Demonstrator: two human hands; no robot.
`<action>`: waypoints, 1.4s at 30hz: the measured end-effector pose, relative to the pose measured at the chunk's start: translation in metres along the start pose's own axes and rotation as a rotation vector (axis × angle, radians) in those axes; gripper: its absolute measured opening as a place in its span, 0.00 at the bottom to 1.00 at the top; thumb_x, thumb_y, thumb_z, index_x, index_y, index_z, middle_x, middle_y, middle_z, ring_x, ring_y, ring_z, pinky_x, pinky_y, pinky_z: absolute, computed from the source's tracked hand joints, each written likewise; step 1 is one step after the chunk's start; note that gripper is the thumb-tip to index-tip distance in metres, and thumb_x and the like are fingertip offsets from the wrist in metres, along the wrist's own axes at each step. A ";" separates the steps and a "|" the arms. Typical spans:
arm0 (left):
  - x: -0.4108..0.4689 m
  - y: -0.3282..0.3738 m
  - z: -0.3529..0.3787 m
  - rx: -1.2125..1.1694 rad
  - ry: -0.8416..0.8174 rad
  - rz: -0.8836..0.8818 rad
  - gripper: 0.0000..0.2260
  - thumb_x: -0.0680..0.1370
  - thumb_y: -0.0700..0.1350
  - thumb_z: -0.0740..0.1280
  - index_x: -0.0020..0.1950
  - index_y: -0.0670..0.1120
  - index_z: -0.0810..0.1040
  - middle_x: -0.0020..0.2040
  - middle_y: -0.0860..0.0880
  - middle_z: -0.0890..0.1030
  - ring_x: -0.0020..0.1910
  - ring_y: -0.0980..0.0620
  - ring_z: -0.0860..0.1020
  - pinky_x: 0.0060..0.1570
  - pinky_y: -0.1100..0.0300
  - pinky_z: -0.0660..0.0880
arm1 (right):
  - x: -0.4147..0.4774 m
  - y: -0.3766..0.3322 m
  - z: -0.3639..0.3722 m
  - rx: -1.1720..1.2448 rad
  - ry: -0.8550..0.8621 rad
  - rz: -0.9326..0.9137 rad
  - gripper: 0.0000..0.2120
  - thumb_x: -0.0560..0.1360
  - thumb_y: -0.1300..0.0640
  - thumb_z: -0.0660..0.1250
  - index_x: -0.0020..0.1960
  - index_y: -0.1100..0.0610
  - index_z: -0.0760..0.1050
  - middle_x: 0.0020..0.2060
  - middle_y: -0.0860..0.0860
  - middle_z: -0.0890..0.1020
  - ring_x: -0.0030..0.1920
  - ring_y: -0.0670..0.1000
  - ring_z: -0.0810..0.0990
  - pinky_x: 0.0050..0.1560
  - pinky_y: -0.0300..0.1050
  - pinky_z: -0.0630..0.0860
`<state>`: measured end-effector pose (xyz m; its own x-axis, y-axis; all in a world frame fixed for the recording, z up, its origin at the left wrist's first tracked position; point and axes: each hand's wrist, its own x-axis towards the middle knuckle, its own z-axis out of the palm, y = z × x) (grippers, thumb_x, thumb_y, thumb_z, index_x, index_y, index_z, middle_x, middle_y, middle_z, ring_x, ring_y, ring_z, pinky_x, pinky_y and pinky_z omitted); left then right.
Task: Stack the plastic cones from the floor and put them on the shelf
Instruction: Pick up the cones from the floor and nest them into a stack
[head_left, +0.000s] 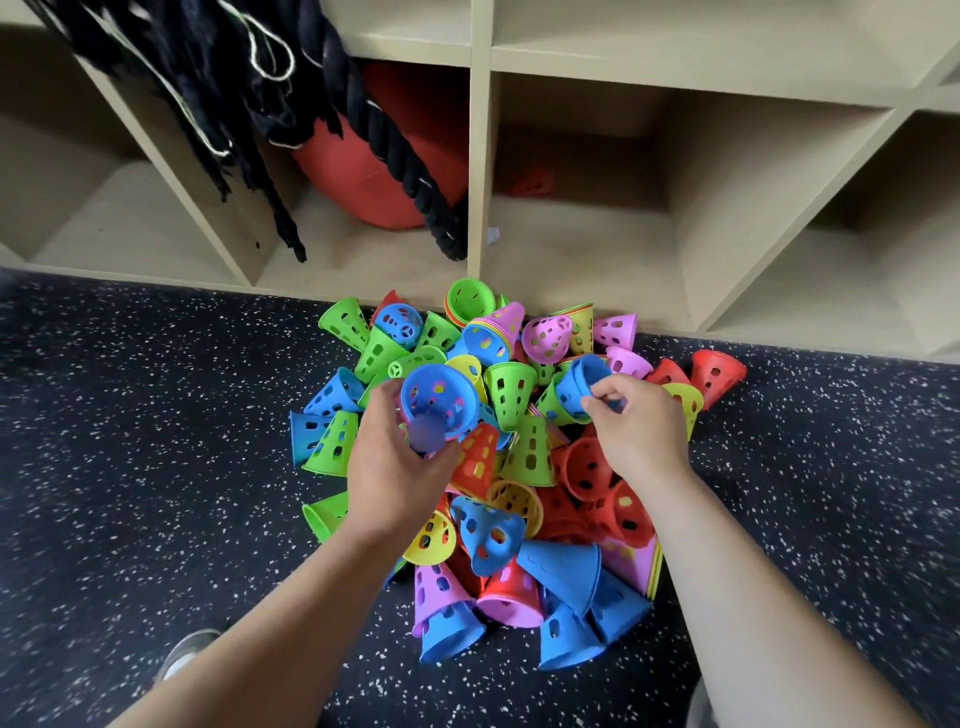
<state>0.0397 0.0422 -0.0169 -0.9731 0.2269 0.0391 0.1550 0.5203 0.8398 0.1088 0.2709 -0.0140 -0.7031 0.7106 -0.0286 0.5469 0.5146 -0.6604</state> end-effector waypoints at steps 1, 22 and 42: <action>-0.002 0.000 -0.002 -0.004 0.001 0.014 0.25 0.68 0.47 0.77 0.61 0.53 0.71 0.55 0.56 0.79 0.52 0.56 0.77 0.51 0.64 0.74 | -0.002 -0.001 -0.003 0.015 0.018 0.005 0.02 0.74 0.58 0.72 0.45 0.53 0.84 0.39 0.44 0.82 0.42 0.49 0.80 0.46 0.43 0.73; -0.028 -0.007 -0.037 -0.016 0.045 -0.024 0.26 0.70 0.44 0.77 0.65 0.49 0.72 0.56 0.55 0.79 0.54 0.54 0.77 0.49 0.59 0.70 | -0.042 -0.007 -0.017 0.032 0.074 0.106 0.05 0.75 0.58 0.72 0.49 0.56 0.84 0.47 0.50 0.86 0.46 0.49 0.81 0.48 0.39 0.71; -0.016 -0.011 -0.038 0.009 0.092 -0.029 0.24 0.70 0.44 0.77 0.62 0.55 0.72 0.52 0.61 0.76 0.51 0.57 0.76 0.49 0.59 0.71 | -0.032 -0.030 -0.022 0.310 0.231 0.066 0.05 0.77 0.57 0.69 0.50 0.54 0.83 0.41 0.44 0.83 0.37 0.33 0.78 0.43 0.28 0.70</action>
<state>0.0475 0.0019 -0.0064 -0.9887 0.1353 0.0650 0.1279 0.5334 0.8362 0.1249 0.2435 0.0237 -0.5308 0.8447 0.0681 0.3991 0.3201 -0.8592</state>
